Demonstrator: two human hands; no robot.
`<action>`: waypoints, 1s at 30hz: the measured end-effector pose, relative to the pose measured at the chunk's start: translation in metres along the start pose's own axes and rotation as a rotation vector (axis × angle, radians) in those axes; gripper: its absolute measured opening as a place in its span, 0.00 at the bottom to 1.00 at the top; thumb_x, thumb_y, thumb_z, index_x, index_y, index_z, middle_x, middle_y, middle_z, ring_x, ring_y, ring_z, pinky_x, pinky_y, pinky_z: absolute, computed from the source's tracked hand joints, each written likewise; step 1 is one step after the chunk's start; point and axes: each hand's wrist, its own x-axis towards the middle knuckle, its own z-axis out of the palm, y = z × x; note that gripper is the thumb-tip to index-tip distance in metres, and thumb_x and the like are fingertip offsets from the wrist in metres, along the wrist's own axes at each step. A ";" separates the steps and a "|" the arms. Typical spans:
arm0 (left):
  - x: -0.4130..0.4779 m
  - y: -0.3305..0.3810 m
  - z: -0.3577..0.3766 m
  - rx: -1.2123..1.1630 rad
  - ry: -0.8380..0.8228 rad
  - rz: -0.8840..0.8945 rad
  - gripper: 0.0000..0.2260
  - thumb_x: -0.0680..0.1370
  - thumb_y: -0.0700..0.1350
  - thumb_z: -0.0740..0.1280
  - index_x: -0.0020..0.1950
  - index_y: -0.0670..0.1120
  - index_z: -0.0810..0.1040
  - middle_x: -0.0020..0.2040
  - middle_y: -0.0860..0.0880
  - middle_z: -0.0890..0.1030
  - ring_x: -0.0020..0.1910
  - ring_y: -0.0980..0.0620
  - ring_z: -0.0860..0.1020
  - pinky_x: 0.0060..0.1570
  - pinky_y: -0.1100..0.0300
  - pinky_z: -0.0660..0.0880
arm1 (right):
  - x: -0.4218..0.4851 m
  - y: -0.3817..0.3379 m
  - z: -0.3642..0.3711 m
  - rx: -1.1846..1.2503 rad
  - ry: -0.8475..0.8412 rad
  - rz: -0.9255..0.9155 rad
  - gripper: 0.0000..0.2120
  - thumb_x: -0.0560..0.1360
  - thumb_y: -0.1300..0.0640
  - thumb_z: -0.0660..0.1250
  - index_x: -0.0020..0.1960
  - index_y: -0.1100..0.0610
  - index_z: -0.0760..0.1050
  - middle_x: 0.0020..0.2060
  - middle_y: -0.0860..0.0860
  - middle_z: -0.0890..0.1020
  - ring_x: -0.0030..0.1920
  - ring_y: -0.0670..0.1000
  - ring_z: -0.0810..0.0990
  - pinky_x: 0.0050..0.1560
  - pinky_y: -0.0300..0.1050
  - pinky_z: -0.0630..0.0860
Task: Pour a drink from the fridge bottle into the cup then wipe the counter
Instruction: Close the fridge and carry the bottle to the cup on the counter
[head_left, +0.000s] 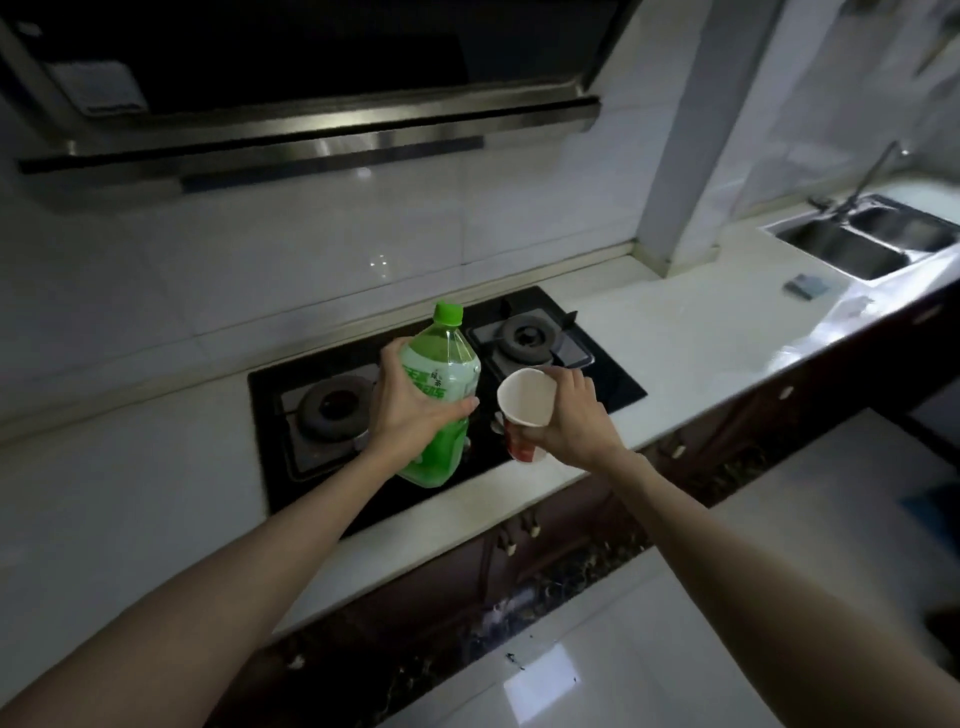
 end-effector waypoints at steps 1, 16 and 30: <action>-0.001 0.007 0.014 0.001 -0.020 0.014 0.45 0.58 0.49 0.85 0.68 0.50 0.63 0.61 0.51 0.75 0.59 0.52 0.75 0.59 0.57 0.72 | -0.005 0.013 -0.009 -0.001 0.019 0.021 0.45 0.65 0.37 0.75 0.72 0.57 0.60 0.64 0.54 0.68 0.65 0.56 0.66 0.58 0.60 0.73; 0.020 0.074 0.182 -0.019 -0.382 0.104 0.46 0.59 0.49 0.84 0.70 0.51 0.61 0.62 0.51 0.74 0.59 0.52 0.74 0.56 0.59 0.71 | -0.036 0.149 -0.086 -0.062 0.203 0.382 0.44 0.66 0.36 0.73 0.72 0.58 0.61 0.63 0.53 0.68 0.64 0.55 0.67 0.57 0.57 0.75; 0.078 0.130 0.311 -0.088 -0.626 0.216 0.46 0.60 0.50 0.84 0.70 0.51 0.61 0.63 0.49 0.73 0.59 0.50 0.74 0.54 0.57 0.72 | -0.010 0.225 -0.143 -0.090 0.377 0.580 0.41 0.66 0.40 0.75 0.70 0.59 0.65 0.59 0.54 0.69 0.58 0.52 0.67 0.53 0.43 0.70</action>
